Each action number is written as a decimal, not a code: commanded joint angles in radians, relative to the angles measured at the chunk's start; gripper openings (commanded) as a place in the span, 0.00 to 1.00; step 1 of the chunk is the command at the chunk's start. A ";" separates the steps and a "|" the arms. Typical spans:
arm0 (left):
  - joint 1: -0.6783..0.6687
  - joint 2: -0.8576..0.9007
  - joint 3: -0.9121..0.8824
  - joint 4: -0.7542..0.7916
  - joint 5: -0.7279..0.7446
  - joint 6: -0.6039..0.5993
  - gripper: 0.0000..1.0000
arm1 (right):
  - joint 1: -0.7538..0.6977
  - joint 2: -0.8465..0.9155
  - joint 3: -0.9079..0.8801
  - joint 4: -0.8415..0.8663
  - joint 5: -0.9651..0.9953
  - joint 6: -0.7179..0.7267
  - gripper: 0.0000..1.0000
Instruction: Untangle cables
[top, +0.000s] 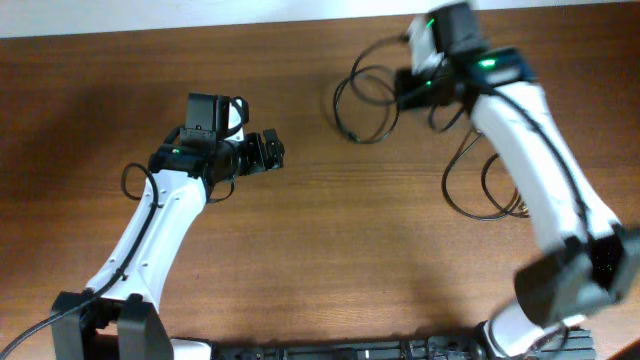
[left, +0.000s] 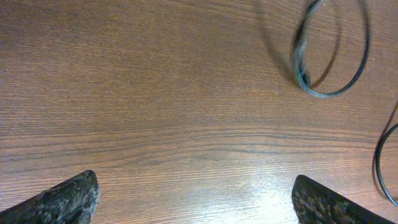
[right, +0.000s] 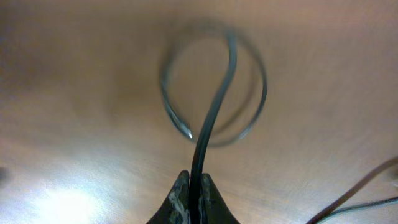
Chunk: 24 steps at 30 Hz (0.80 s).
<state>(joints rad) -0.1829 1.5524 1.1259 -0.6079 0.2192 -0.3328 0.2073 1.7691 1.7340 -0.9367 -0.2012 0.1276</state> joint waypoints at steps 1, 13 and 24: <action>0.002 0.003 0.001 0.000 -0.007 0.012 1.00 | -0.064 -0.132 0.216 -0.077 -0.005 -0.006 0.04; 0.002 0.003 0.001 0.006 0.036 0.012 0.99 | -0.136 -0.235 0.257 -0.308 -0.430 -0.438 0.04; -0.031 0.003 0.001 0.353 0.505 0.012 0.17 | -0.110 -0.237 0.257 -0.351 -0.609 -0.459 0.04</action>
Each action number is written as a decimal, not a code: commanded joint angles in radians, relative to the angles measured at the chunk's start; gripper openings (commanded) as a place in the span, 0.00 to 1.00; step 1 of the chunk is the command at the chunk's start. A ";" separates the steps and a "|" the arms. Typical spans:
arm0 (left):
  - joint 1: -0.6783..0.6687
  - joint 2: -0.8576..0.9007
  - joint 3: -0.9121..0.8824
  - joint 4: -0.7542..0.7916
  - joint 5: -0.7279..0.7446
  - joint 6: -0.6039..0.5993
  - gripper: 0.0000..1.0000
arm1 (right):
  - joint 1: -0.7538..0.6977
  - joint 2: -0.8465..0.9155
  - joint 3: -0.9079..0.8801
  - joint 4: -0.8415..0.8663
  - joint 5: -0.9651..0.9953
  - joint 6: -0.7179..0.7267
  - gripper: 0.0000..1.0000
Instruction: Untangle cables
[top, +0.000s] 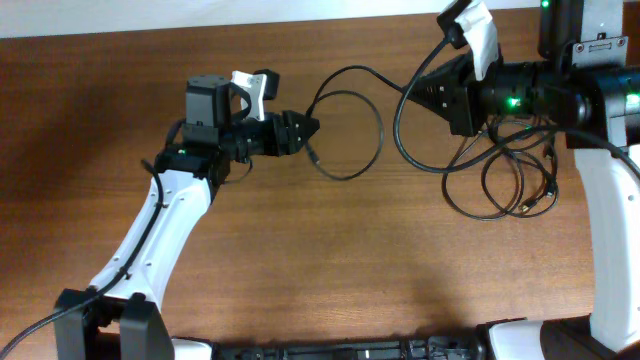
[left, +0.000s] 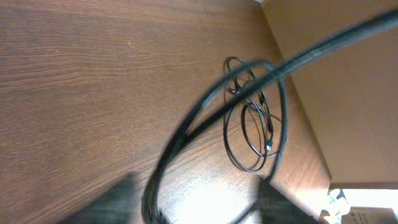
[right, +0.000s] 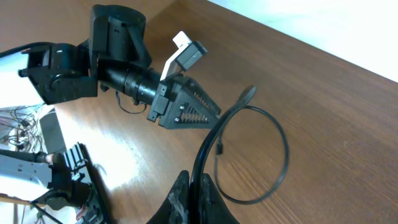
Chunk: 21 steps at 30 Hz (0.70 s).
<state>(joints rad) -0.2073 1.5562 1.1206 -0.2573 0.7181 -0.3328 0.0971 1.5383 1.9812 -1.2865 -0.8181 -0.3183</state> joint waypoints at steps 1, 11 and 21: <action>-0.007 0.000 0.006 0.002 0.007 0.012 0.00 | 0.000 -0.006 0.010 -0.003 0.025 -0.013 0.04; -0.042 0.041 0.006 -0.024 -0.109 0.012 0.56 | 0.001 -0.006 0.011 0.000 -0.047 -0.014 0.04; 0.147 -0.050 0.007 0.010 0.286 0.013 0.02 | -0.114 -0.004 0.008 -0.064 0.924 0.460 0.04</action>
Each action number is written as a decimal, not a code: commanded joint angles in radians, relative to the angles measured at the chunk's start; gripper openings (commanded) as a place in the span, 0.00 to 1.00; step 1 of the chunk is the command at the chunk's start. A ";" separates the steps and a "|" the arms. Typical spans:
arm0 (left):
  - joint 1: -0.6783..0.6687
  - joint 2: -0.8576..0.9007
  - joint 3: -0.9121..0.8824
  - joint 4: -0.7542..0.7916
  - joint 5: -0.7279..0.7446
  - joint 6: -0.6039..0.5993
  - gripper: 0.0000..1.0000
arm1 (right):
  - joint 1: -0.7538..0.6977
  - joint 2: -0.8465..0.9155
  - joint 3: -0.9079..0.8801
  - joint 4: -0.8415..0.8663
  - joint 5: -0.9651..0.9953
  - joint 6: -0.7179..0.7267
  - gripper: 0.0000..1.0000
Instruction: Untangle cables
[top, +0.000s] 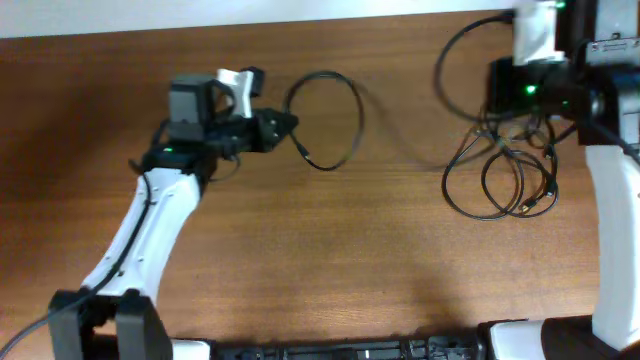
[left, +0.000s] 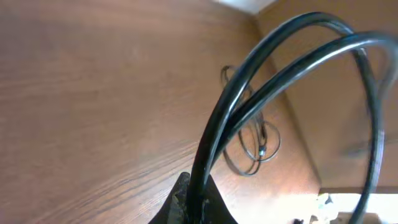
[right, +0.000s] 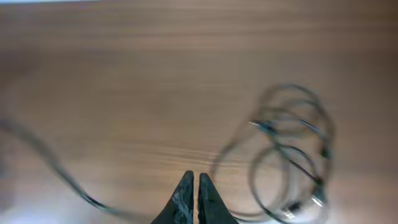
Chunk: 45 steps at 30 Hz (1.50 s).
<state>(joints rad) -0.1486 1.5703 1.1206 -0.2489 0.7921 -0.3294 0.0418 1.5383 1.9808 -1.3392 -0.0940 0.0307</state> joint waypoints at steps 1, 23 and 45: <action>0.146 -0.066 0.007 0.002 0.311 0.009 0.10 | -0.085 -0.004 0.009 -0.013 0.199 0.110 0.04; -0.056 -0.068 0.007 0.184 0.494 0.087 0.00 | 0.129 0.448 0.003 0.150 -1.006 0.137 0.64; -0.054 -0.068 0.007 -0.148 -0.294 0.092 0.24 | 0.192 0.446 0.004 0.020 -0.227 0.157 0.04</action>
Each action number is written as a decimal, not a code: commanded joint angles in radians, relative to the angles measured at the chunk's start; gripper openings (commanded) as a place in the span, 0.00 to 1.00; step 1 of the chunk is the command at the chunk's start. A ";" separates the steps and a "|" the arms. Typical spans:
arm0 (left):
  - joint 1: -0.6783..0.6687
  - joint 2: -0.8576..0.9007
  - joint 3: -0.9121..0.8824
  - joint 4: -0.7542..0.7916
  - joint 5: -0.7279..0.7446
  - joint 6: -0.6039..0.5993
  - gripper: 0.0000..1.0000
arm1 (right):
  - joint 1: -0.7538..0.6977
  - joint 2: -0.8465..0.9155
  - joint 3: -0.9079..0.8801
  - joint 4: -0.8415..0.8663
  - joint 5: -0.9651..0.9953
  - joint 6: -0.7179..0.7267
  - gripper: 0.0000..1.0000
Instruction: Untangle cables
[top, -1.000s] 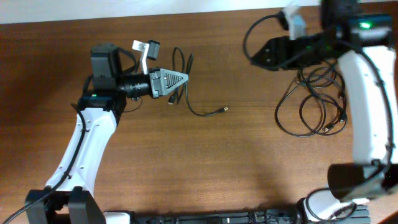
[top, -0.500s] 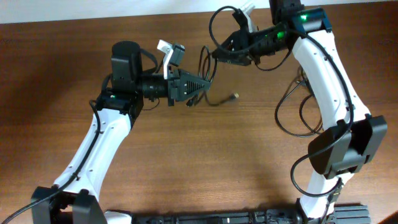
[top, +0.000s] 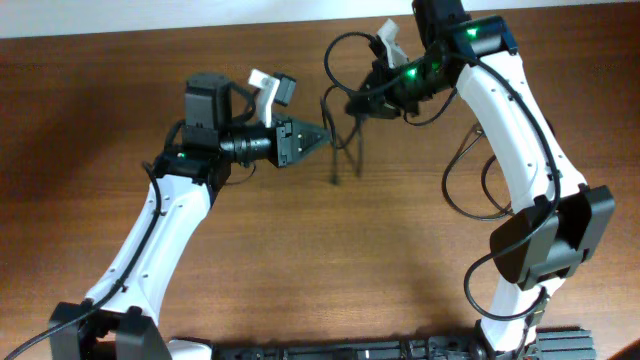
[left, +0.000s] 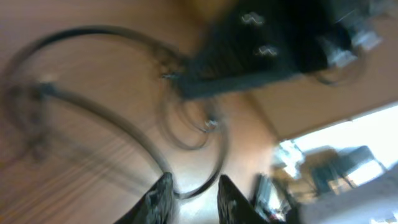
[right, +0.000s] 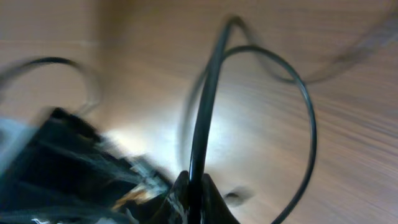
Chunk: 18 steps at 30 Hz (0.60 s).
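Observation:
A black cable (top: 333, 45) loops above the table at upper centre, its ends hanging down. My right gripper (top: 358, 103) is shut on it; in the right wrist view the cable (right: 208, 112) rises straight out of the closed right gripper (right: 194, 186). My left gripper (top: 318, 133) points right, just left of the right one. In the left wrist view the left gripper (left: 194, 196) is open, with a bend of the blurred cable (left: 124, 127) crossing just beyond its tips. The right gripper's dark body (left: 267, 43) fills that view's top.
A tangled pile of thin black cables (top: 495, 185) lies on the brown wooden table (top: 300, 260) at the right, beside the right arm. The table's far edge (top: 150, 25) runs along the top of the overhead view.
My left gripper was shut on the cable loop; its fingers now stand apart. The right gripper, then shut over the pile at the right, has moved left and is shut on the cable.
First the right gripper held the cable loop at upper centre while the left was open over bare table. Then both were at the cable between them. Then the left alone held the loop, with the right over the pile. Now the right holds it and the left is open.

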<state>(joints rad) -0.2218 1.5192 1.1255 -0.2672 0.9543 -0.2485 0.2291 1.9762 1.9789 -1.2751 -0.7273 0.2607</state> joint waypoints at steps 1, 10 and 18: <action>0.029 -0.017 0.002 -0.227 -0.628 0.011 0.25 | -0.007 0.003 0.012 -0.087 0.537 -0.098 0.04; 0.037 -0.017 0.002 -0.378 -0.821 0.011 0.57 | -0.351 -0.080 0.305 -0.257 0.923 -0.114 0.04; 0.037 -0.018 0.002 -0.377 -0.824 0.012 0.74 | -0.482 -0.073 0.303 -0.330 0.729 -0.116 0.75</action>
<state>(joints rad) -0.1867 1.5181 1.1286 -0.6464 0.1410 -0.2474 -0.2565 1.9083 2.2723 -1.6005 0.0940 0.1493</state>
